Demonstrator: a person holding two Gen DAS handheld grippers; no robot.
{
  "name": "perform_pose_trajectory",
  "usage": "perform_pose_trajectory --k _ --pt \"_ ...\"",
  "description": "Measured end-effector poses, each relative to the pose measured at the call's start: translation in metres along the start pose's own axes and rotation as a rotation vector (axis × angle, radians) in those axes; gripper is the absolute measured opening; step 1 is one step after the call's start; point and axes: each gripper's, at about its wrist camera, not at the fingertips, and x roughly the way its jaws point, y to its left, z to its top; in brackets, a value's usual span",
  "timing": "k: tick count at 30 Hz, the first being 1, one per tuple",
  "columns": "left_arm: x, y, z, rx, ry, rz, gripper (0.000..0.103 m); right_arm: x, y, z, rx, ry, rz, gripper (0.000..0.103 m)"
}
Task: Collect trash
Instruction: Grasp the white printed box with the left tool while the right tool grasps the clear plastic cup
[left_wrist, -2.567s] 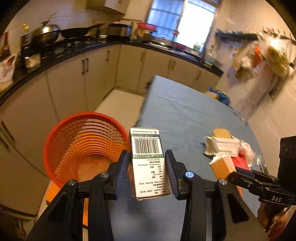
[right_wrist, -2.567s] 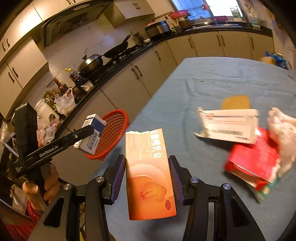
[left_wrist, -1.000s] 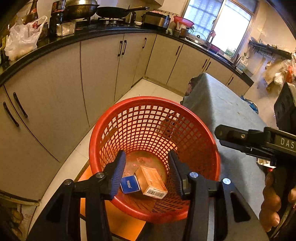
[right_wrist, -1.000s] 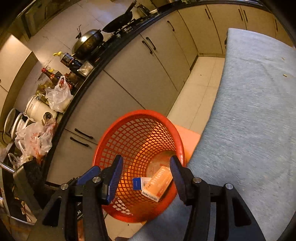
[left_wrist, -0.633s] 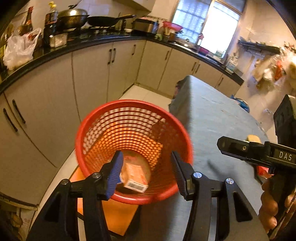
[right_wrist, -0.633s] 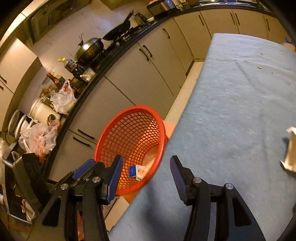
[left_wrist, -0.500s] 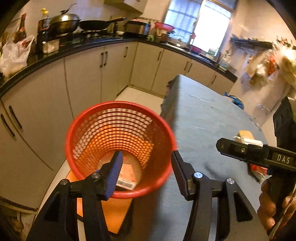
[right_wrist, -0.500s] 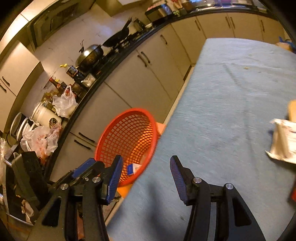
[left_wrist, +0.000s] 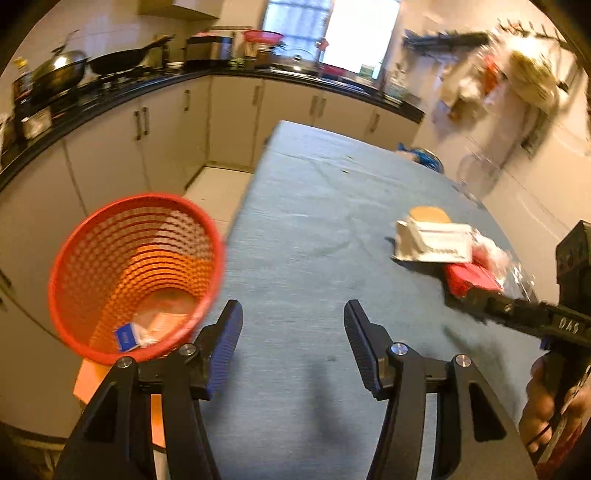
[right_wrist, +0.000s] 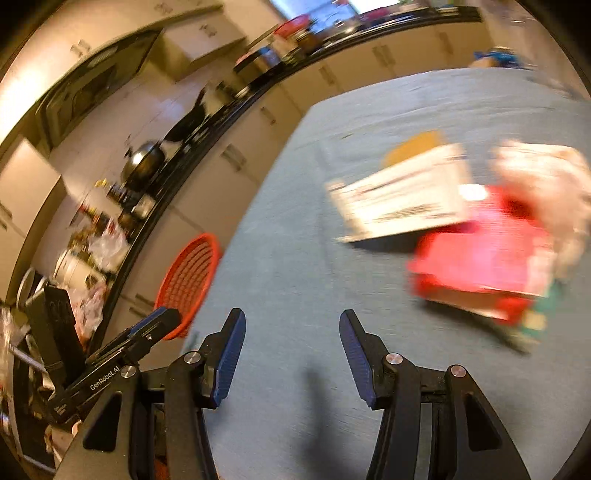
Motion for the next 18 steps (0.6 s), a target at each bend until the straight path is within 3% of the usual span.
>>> perform_pose_trajectory --k 8,14,18 --pt "0.037 -0.055 0.021 0.074 0.083 -0.108 0.061 -0.084 -0.069 -0.006 0.106 -0.142 -0.097 0.057" --pt "0.086 -0.066 0.05 -0.058 0.192 -0.24 0.061 -0.128 -0.102 -0.014 0.186 -0.222 -0.13 0.058" --pt "0.105 -0.072 0.065 -0.107 0.209 -0.272 0.055 -0.149 -0.115 -0.015 0.214 -0.267 -0.152 0.058"
